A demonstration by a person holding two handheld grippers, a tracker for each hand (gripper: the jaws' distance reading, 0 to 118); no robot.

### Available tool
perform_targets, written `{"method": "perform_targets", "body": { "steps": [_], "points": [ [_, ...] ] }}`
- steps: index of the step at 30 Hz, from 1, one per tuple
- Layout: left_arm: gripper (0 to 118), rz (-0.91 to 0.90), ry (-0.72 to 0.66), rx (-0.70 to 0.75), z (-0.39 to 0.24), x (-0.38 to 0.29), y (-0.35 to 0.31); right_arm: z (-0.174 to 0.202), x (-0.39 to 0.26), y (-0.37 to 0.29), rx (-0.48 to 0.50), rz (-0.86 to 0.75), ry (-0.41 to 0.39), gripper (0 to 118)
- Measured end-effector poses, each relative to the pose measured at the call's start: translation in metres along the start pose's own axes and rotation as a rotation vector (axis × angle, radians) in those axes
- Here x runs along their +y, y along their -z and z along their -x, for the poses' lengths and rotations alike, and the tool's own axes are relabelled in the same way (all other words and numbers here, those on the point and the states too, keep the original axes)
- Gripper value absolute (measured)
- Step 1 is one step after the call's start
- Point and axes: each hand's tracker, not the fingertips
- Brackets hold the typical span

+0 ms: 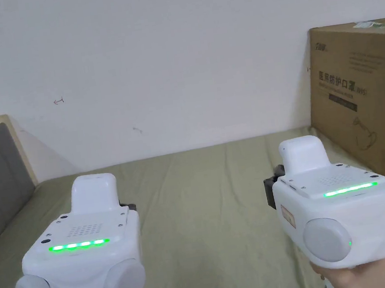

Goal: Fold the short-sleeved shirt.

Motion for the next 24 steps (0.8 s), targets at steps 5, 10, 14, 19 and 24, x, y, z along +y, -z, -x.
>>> {"method": "perform_targets", "body": {
  "steps": [5, 10, 14, 19, 24],
  "points": [
    [2, -0.098, -0.056, 0.017, 0.002, 0.008, -0.016, 0.000, 0.004, -0.020, -0.020, -0.095, 0.009, 5],
    [74, -0.145, -0.065, -0.018, 0.007, 0.005, -0.023, -0.002, 0.000, -0.016, -0.005, -0.082, 0.047, 61],
    [110, -0.157, -0.065, -0.019, 0.004, -0.001, -0.028, 0.001, -0.009, -0.022, 0.001, -0.129, 0.043, 109],
    [111, -0.208, -0.124, -0.033, 0.005, 0.005, -0.036, 0.008, -0.009, -0.023, -0.034, -0.163, -0.023, 115],
    [111, -0.155, -0.125, -0.045, 0.004, 0.008, -0.029, 0.008, -0.008, -0.021, -0.017, -0.162, 0.001, 116]
  ]
}}
